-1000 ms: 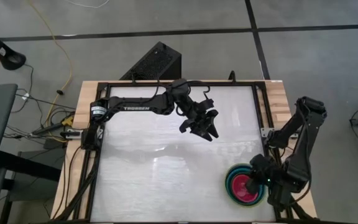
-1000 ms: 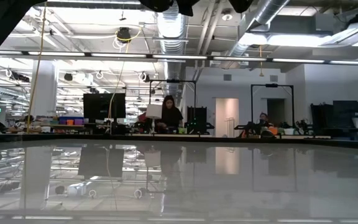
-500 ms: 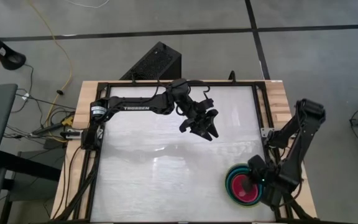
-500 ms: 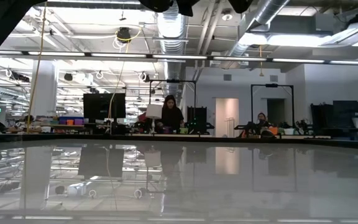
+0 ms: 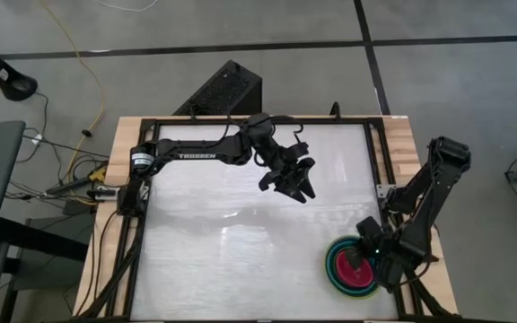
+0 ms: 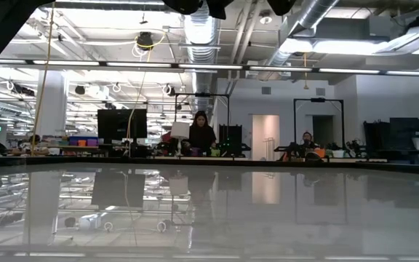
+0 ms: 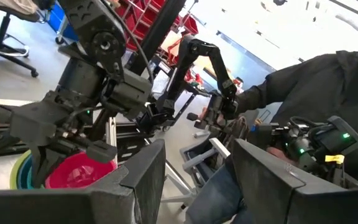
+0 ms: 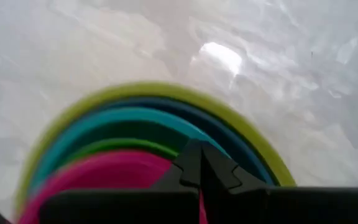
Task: Nest bowls inside each other
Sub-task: Stack the red bowl on the green bowl, then return to Home Position
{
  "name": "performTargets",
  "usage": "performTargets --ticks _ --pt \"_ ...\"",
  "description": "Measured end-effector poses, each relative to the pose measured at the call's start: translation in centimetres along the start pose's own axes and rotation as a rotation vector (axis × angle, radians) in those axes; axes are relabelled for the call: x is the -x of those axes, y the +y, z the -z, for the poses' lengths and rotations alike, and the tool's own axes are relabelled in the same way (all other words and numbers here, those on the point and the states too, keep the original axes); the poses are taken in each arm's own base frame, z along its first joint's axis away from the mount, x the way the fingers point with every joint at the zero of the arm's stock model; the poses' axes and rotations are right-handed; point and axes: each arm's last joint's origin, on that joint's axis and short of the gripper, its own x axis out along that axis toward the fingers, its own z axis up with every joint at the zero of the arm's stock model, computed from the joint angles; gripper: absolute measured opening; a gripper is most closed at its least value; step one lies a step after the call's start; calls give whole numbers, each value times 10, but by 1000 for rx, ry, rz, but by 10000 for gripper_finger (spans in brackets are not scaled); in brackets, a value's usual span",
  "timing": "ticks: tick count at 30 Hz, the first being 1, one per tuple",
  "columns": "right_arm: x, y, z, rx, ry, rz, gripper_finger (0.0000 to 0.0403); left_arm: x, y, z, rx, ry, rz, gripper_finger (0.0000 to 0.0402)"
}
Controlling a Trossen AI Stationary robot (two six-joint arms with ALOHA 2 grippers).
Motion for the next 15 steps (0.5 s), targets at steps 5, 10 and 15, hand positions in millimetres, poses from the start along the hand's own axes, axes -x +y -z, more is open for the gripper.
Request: performTargets --ticks 5,10,15 --pt "18 4 -13 -1 -120 -124 86 5 -1 -4 -24 -17 4 177" --pt "43 9 -26 70 -362 -358 147 24 -23 -24 -78 -27 11 177" --pt "64 1 -42 101 -501 -491 163 48 -58 -43 -136 -22 -44 177"
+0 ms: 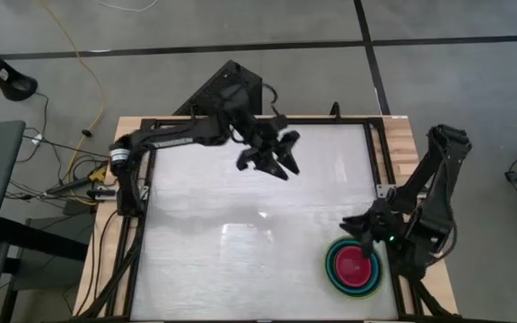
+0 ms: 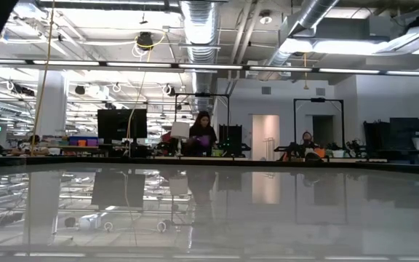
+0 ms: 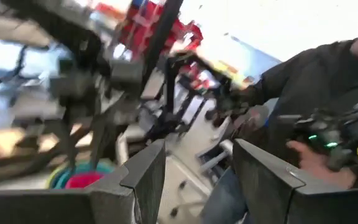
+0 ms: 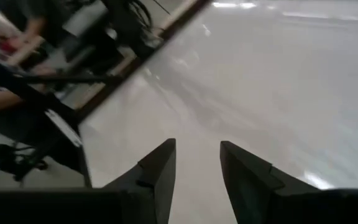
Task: Nest bowls inside each other
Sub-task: Return to Home Position
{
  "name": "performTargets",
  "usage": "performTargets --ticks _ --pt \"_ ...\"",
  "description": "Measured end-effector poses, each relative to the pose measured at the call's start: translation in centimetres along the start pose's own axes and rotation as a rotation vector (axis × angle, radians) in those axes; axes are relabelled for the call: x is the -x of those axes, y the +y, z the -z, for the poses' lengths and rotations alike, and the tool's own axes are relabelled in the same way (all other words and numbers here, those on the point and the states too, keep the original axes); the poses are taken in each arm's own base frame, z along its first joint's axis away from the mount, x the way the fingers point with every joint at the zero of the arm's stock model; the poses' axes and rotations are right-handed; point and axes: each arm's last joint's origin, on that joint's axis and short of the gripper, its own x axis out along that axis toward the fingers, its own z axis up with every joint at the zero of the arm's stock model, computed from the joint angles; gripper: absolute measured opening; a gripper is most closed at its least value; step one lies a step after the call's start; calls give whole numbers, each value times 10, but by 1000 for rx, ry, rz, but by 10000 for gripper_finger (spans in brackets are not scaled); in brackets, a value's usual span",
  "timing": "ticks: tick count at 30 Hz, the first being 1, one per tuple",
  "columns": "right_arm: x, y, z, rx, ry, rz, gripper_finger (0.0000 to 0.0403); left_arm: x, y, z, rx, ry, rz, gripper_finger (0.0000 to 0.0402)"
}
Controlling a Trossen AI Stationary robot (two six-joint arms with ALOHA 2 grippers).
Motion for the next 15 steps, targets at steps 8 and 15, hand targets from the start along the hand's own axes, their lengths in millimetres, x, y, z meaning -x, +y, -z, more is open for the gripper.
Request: performTargets --ticks 8,15 --pt "26 -19 -46 75 -52 -145 154 51 -55 10 -12 205 -480 167" --pt "41 -42 -76 136 -37 -246 146 55 -101 4 -40 218 -546 152"
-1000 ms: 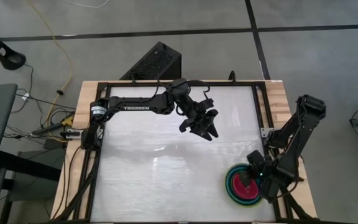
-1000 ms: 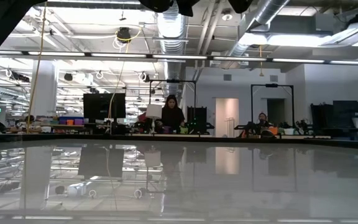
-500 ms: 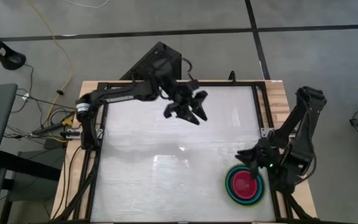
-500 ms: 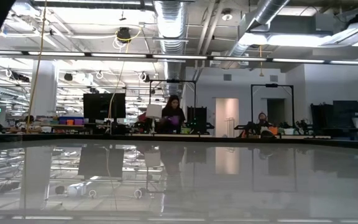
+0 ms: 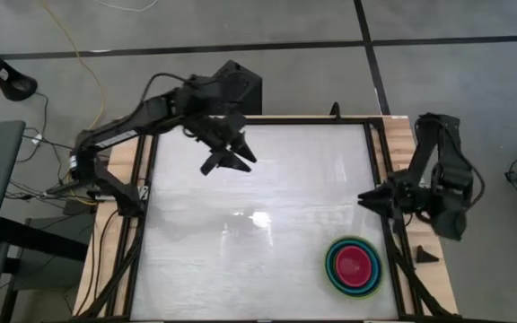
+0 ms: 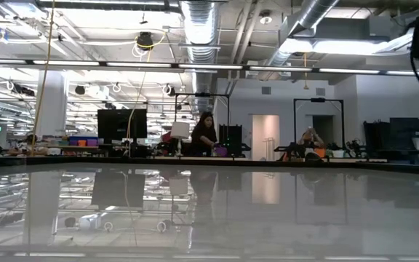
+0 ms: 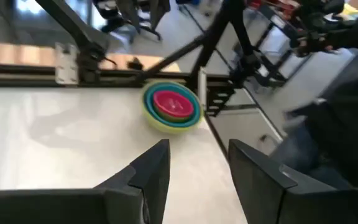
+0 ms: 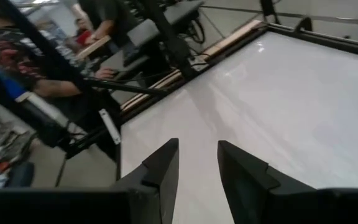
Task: Nest bowls inside each other
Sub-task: Return to Home Position
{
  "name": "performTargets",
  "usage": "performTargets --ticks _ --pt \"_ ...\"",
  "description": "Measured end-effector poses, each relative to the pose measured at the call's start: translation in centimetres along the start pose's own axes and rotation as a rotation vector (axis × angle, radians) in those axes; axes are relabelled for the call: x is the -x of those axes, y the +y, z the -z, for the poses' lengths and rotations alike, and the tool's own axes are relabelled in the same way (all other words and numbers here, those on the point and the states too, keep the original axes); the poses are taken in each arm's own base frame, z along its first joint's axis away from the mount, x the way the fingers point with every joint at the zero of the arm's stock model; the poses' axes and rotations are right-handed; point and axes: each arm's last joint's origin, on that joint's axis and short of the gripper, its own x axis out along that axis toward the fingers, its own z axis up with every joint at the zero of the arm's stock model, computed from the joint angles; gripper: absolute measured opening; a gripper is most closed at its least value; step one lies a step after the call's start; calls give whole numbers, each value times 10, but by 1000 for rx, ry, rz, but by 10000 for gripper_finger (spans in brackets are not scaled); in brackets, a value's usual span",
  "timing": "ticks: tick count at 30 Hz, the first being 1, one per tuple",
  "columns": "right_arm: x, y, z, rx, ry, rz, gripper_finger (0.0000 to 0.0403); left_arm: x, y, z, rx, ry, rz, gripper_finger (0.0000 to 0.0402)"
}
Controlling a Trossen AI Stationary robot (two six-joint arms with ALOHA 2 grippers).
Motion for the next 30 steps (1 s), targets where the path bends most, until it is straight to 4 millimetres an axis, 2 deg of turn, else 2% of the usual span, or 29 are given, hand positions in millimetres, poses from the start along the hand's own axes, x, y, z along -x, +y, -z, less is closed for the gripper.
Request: performTargets --ticks 5,10,14,20,24,30 --pt "11 -20 -20 8 -10 -75 139 25 -23 -1 -7 -13 -102 141" --pt "18 -42 -37 14 -41 -129 131 58 -51 -1 1 -49 -189 139" --pt "20 -55 -46 36 -73 -152 126 87 -76 3 25 -86 -255 139" --pt "21 -72 -55 45 -120 -157 122 141 -125 15 14 -202 -338 139" --pt "19 -76 -51 49 -150 -145 122 178 -155 28 5 -314 -407 139" --pt "13 -75 -21 40 -201 -106 122 211 -177 55 53 -336 -513 139"
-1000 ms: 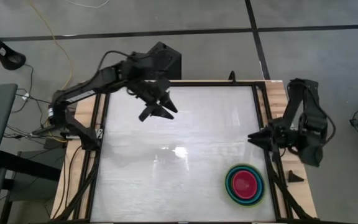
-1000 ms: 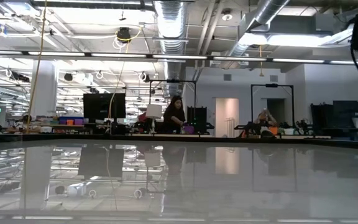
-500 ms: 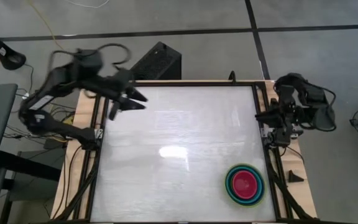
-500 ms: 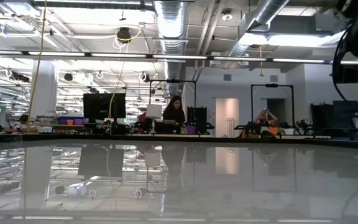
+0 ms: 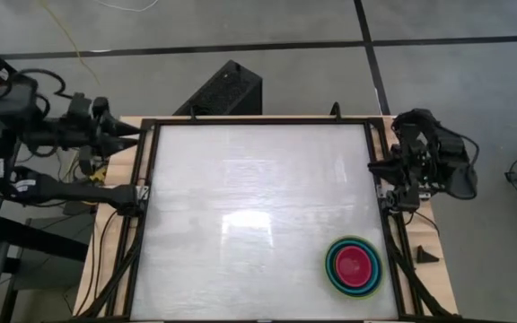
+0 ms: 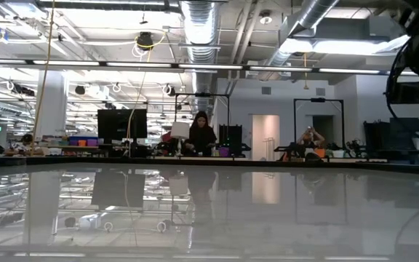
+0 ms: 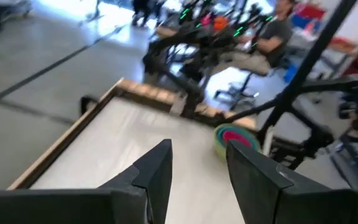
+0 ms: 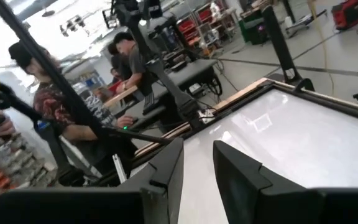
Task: Nest bowls inside each other
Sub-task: Return to Home Position
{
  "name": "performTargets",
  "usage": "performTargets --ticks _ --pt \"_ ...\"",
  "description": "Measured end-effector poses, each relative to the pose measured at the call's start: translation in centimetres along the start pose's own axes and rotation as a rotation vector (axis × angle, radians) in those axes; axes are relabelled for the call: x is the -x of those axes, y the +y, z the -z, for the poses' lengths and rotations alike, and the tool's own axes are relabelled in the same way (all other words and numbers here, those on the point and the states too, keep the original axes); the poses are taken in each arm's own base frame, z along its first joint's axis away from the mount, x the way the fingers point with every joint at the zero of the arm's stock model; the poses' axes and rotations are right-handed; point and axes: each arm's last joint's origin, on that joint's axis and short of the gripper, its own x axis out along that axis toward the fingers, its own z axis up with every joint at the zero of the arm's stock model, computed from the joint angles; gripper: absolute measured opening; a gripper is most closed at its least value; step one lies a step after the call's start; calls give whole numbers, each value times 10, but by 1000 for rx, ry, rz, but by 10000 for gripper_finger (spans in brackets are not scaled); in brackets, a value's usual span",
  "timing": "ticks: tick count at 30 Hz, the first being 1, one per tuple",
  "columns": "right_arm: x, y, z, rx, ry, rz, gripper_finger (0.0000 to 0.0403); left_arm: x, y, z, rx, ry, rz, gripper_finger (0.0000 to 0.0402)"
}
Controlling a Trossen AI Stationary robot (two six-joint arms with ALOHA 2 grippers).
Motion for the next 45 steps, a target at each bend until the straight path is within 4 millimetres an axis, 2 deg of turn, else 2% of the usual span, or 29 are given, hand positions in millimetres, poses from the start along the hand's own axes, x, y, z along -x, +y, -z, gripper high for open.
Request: performTargets --ticks 4,7,15,22,30,42,45 --pt "-1 0 22 -36 -24 40 122 8 3 13 19 20 -41 139" --pt "-3 2 32 -73 -56 89 122 6 7 26 25 32 -56 139" --pt "-13 12 41 -14 -136 232 122 -26 22 73 90 42 -13 139" --pt "-22 13 44 35 -199 361 122 -47 34 112 151 -67 61 139" --pt "-32 -2 38 80 -317 611 122 -52 42 142 193 -104 72 139" --pt "-38 -35 25 153 -510 1104 122 -67 49 161 203 -78 56 139" --pt "-35 -41 24 173 -503 1180 122 -72 51 168 207 -53 48 139"
